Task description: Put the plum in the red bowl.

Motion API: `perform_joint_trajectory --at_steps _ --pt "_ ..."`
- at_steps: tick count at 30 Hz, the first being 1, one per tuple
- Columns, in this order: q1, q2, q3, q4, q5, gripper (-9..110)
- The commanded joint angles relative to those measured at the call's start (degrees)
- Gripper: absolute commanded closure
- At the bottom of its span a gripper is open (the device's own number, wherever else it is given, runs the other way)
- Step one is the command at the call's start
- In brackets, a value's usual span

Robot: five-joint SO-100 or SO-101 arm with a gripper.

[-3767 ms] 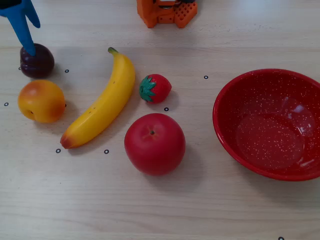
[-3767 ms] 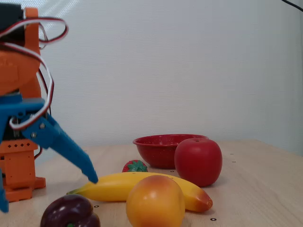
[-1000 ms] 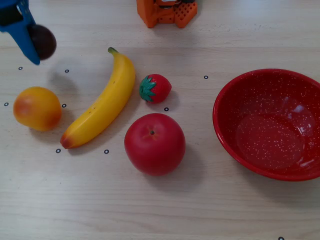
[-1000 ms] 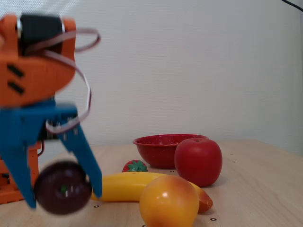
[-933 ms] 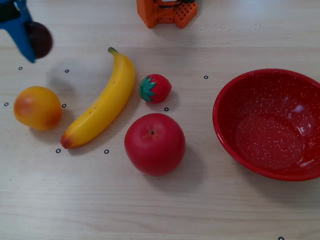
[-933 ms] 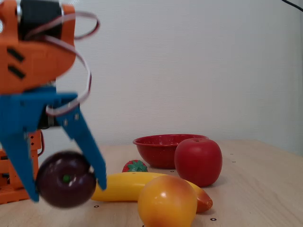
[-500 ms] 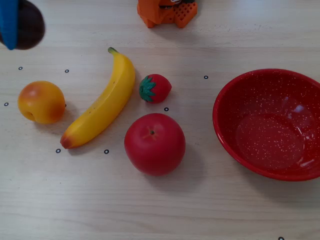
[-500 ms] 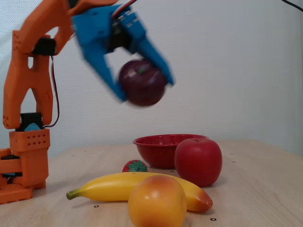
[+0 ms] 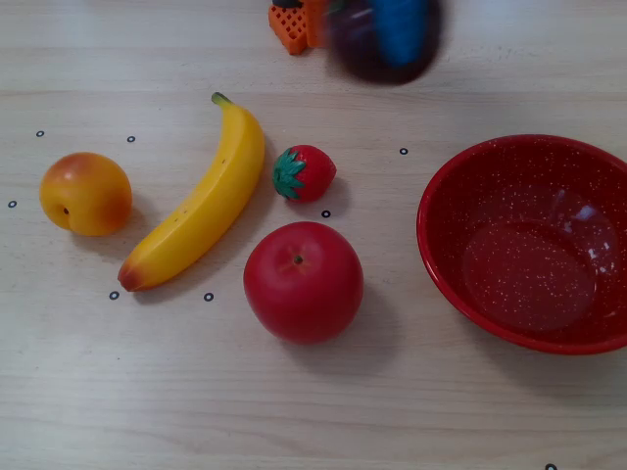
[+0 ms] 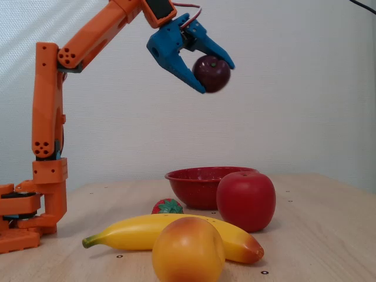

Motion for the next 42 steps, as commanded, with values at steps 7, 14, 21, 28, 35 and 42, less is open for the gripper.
perform_joint_trajectory --at_steps 7,14,21,28,35,42 --pt "12.22 -14.24 -13.97 8.53 -14.06 101" --pt "16.26 -28.39 -20.3 8.53 -13.18 101" --pt "18.63 -35.24 -21.36 8.53 -13.27 75" --pt "19.69 -37.71 -19.51 8.61 -13.27 49" --pt "19.69 -34.98 -19.51 8.44 -14.15 47" --pt "17.58 -24.35 -18.28 6.42 -17.05 66"
